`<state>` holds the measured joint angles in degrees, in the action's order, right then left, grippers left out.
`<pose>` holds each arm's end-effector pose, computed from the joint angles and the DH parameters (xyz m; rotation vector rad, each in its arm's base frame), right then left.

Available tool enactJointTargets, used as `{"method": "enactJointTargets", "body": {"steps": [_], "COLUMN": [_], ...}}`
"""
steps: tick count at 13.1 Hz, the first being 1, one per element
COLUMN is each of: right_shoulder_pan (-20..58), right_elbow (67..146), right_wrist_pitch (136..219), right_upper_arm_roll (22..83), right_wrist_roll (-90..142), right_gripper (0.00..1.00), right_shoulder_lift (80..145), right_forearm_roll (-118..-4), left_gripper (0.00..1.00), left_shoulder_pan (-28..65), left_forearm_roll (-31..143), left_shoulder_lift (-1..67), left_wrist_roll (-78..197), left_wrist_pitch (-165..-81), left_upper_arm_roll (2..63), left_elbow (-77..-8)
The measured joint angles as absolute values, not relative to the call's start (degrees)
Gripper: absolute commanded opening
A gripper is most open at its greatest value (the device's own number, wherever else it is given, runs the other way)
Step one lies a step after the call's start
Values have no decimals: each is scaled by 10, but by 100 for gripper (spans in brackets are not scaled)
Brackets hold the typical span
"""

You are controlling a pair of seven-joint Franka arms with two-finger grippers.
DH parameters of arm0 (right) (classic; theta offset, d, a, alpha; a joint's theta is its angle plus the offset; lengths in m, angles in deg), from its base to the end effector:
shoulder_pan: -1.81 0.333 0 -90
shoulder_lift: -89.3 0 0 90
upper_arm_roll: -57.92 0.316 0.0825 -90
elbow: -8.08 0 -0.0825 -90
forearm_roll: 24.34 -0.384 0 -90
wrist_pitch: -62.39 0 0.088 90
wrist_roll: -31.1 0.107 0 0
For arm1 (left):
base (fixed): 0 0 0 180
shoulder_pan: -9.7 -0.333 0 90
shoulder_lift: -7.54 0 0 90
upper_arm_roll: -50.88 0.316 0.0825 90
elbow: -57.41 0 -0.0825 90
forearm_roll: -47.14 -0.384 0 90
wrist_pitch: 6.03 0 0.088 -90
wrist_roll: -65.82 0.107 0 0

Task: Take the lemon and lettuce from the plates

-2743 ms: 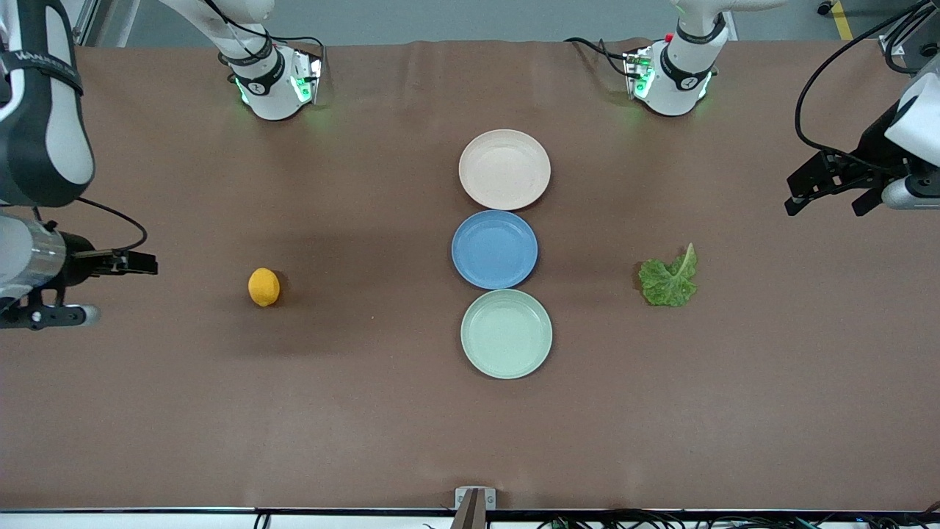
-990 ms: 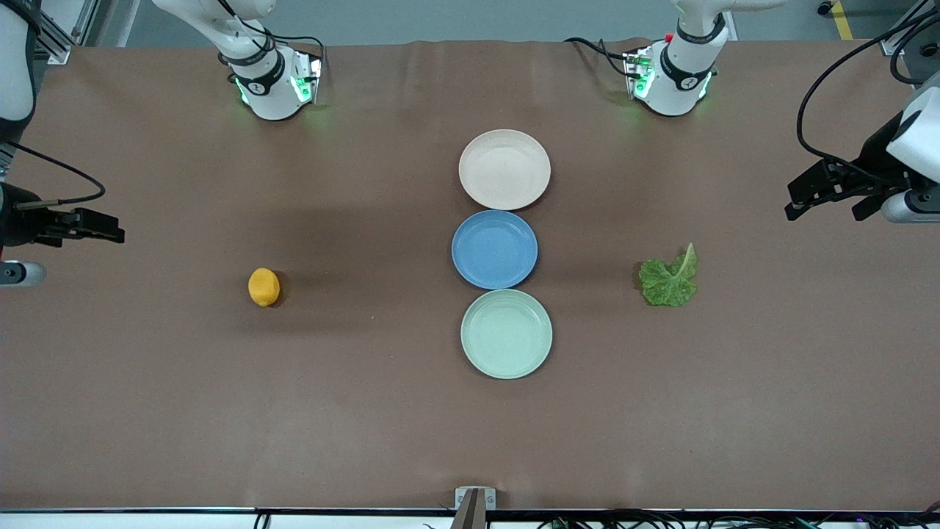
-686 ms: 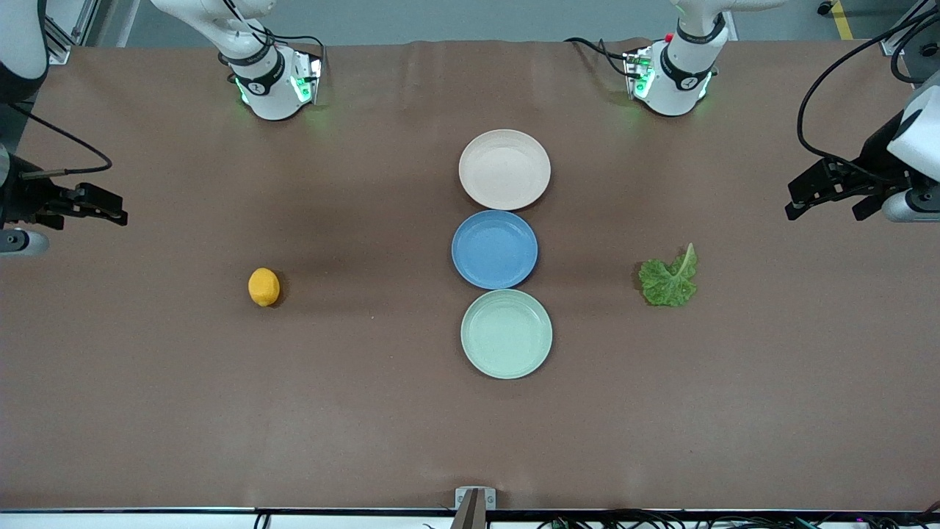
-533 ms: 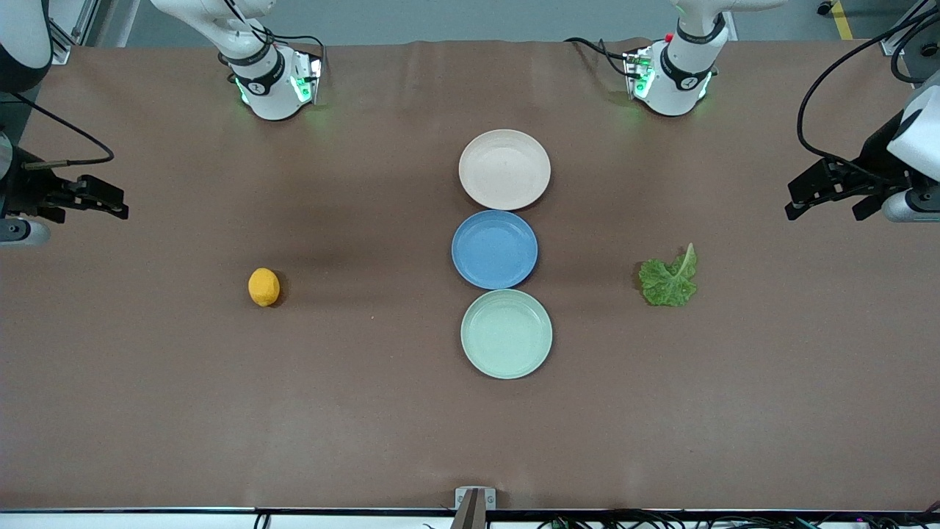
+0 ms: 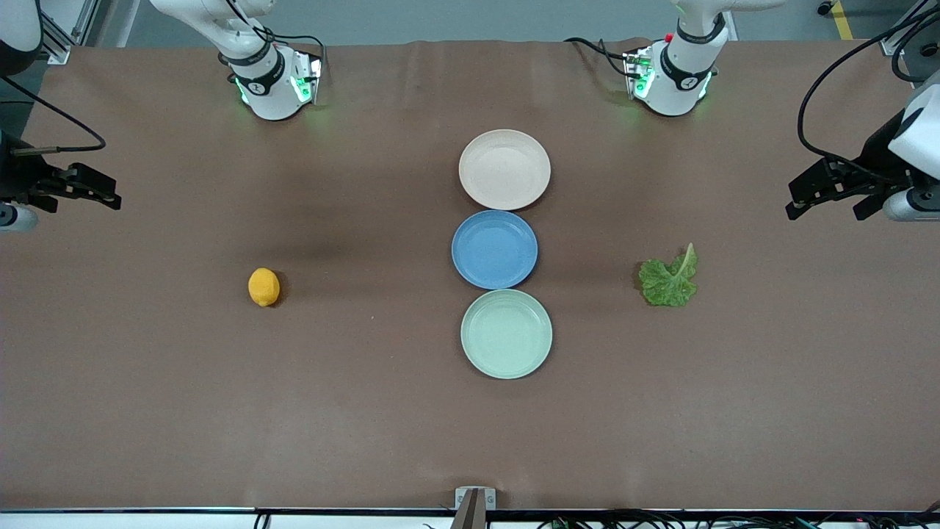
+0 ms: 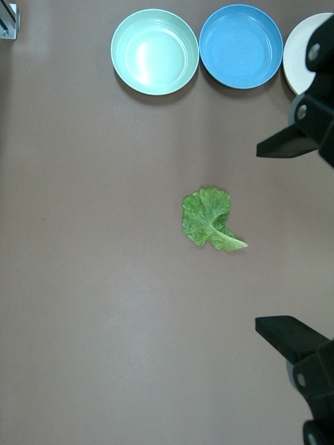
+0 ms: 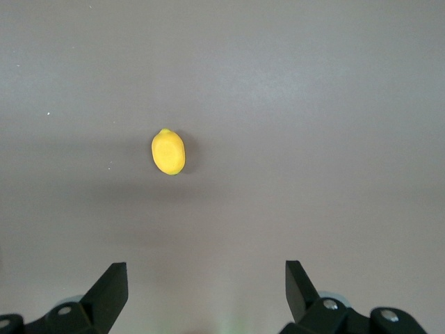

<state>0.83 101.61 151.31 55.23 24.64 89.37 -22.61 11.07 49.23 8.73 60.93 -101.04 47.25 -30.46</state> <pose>0.5490 -0.0385 0.5934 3.1150 0.0769 -0.1310 0.5678 -0.0529 0.6388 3.0911 -0.0008 0.1551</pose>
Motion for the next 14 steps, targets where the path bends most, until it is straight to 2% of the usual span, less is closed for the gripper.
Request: {"method": "enactJointTargets", "body": {"steps": [14], "right_shoulder_pan": [24], "right_elbow": [1009], "right_wrist_pitch": [1500], "right_upper_arm_roll": [550], "right_wrist_roll": [246], "right_gripper": [100], "right_shoulder_lift": [870], "right_forearm_roll": [-244], "left_gripper": [100], "left_shoulder_pan": [111], "left_forearm_roll": [492], "left_shoulder_lift": [87], "left_wrist_roll": [609], "left_wrist_pitch": [-1010], "left_upper_arm_roll": [472], "left_elbow": [-303]}}
